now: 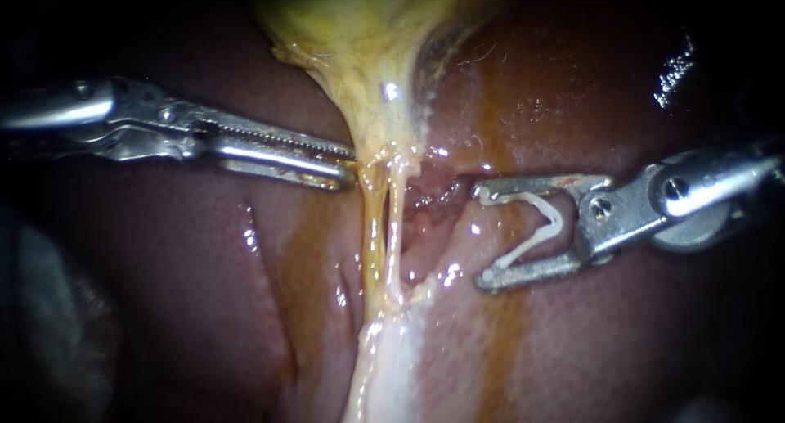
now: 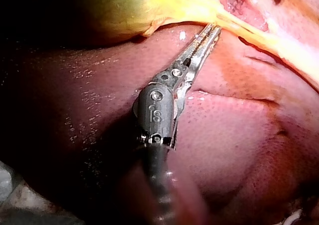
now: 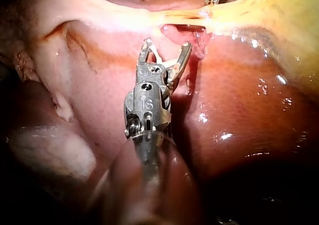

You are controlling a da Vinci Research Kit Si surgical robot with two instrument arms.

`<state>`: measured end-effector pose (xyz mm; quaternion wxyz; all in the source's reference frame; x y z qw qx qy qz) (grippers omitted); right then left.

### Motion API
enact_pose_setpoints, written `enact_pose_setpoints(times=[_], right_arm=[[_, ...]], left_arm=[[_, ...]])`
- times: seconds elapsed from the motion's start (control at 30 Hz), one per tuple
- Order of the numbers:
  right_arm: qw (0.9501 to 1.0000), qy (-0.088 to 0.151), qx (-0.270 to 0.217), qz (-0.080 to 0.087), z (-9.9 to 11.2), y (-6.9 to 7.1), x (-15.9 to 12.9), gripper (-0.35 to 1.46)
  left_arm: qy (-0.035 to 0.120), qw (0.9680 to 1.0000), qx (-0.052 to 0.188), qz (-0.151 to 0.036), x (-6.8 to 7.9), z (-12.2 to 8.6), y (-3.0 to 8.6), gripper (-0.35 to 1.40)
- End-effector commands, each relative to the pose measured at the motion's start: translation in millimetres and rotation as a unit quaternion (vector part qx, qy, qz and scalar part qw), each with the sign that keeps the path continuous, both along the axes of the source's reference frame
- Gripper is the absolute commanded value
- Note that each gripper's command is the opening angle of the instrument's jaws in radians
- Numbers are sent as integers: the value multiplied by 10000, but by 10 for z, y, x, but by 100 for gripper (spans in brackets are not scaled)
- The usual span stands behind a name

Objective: Grabbing gallbladder

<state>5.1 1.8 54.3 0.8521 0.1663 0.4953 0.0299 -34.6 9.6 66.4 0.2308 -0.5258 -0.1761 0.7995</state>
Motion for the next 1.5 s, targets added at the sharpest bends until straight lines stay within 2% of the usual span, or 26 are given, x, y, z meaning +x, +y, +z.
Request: enact_pose_setpoints(times=[0.03, 0.1, 0.23, 0.43, 0.57, 0.63, 0.77, 0.97, 1.5], right_arm=[[10000, 0, 0, 2, 0, 0, 0, 50], [10000, 0, 0, 1, 0, 0, 0, 50], [10000, 0, 0, 2, 0, 0, 0, 50], [10000, 0, 0, 2, 0, 0, 0, 50], [10000, 0, 0, 2, 0, 0, 0, 50], [10000, 0, 0, 2, 0, 0, 0, 50], [10000, 1, 0, 0, 0, 0, 0, 50], [10000, 1, 0, 0, 0, 0, -1, 50], [10000, 1, 0, 0, 0, 0, -1, 50]], left_arm=[[6, 10000, 4, -15, 2, -3, 2, -8], [15, 10000, 7, -36, 4, -8, 4, -11], [27, 10000, 27, -69, 7, -19, 9, -35], [25, 9999, 66, -85, 13, -36, 14, -35], [20, 9994, 299, -163, 20, -53, 18, -35], [38, 9990, 414, -175, 25, -61, 22, -35], [117, 9986, 453, -247, 39, -72, 34, -35], [139, 9984, 458, -288, 52, -72, 40, -35], [161, 9981, 513, -317, 50, -73, 38, -35]])
